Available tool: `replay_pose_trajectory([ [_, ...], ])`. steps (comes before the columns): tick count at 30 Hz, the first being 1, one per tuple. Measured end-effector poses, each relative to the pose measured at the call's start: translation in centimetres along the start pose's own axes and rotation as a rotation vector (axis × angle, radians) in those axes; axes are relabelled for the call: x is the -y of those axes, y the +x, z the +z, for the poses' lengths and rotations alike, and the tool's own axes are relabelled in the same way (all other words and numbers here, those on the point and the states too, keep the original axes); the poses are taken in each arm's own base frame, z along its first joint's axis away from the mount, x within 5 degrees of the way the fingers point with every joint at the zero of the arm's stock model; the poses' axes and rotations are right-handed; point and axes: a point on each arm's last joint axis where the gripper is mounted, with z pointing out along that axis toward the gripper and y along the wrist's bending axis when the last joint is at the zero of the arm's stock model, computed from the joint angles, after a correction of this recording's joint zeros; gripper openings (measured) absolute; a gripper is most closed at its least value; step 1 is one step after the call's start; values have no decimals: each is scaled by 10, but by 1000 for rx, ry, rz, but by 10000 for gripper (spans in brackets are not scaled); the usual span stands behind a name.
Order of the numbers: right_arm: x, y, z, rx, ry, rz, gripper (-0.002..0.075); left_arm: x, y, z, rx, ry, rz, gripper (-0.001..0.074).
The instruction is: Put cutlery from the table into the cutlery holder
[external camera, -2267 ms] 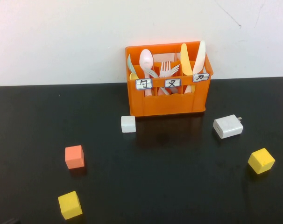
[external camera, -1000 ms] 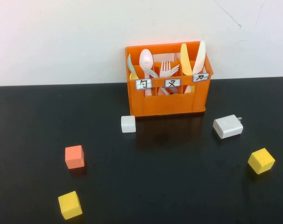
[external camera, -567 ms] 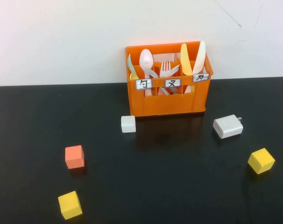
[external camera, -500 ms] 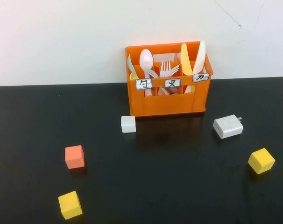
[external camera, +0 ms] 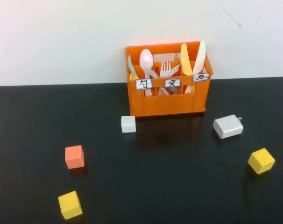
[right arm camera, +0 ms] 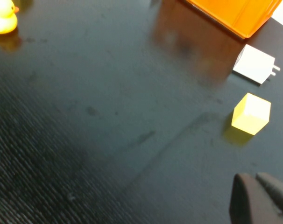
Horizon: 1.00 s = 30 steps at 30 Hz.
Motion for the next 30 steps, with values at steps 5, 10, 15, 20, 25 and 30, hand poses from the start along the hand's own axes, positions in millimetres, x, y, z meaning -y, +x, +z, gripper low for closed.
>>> replay_pose_trajectory([
  [5,0,0,0,0,0,0,-1,0,0,0,0,-4,11,-1],
  [10,0,0,0,0,0,0,-1,0,0,0,-2,-4,7,-1],
  [15,0,0,0,0,0,0,-1,0,0,0,-1,-5,9,-1],
  [20,0,0,0,0,0,1,-1,0,0,0,-1,-5,7,-1],
  [25,0,0,0,0,0,1,-2,0,0,0,-1,-5,8,-1],
  [30,0,0,0,-2,5,-2,-2,-1,0,0,-1,-6,9,-1],
])
